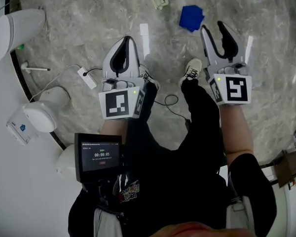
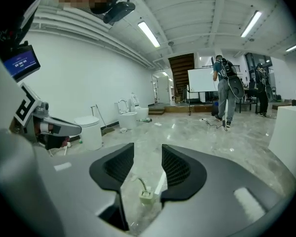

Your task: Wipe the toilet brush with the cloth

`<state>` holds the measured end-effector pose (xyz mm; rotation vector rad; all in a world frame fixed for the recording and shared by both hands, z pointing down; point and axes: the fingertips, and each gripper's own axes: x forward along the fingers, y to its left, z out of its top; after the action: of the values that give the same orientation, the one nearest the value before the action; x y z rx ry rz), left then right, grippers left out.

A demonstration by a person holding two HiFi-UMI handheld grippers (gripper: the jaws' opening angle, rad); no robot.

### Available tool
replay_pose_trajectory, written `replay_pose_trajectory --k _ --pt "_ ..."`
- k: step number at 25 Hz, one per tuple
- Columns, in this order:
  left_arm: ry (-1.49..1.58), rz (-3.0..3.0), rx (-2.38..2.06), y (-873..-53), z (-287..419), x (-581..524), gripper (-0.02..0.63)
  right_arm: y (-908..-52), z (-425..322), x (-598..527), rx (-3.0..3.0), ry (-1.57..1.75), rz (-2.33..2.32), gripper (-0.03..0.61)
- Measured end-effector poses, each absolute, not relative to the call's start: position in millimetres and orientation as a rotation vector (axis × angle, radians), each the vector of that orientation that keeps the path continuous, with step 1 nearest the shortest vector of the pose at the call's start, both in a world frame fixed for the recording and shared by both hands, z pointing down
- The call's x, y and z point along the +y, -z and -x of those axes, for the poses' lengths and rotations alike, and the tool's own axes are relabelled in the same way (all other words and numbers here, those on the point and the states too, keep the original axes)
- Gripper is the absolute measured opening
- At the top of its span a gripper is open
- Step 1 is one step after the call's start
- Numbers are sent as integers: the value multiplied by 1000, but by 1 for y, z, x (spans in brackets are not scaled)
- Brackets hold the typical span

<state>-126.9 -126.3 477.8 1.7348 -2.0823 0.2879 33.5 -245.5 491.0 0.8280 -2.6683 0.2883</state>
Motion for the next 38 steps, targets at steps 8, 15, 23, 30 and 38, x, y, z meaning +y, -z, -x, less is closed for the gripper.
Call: replay_pose_trajectory --k 8,15,23,30,38 --pt "-211 -1803 -2124 -551 149 -149 5 -569 -13 -245 -2673 -237 -841 181" --pt "-266 -1777 -2224 -624 163 -152 5 -646 -10 -264 -2664 -190 -834 181" --pt "-270 -1860 -2225 -691 178 -175 6 -760 -3 -309 -2621 -111 -968 181" --pt "-180 -1858 -2243 -702 214 -193 14 -859 -3 -316 -2530 -168 -1092 181" --pt "-204 -1957 -2309 -690 229 -204 14 -1001 -23 -294 -2289 -274 -986 181"
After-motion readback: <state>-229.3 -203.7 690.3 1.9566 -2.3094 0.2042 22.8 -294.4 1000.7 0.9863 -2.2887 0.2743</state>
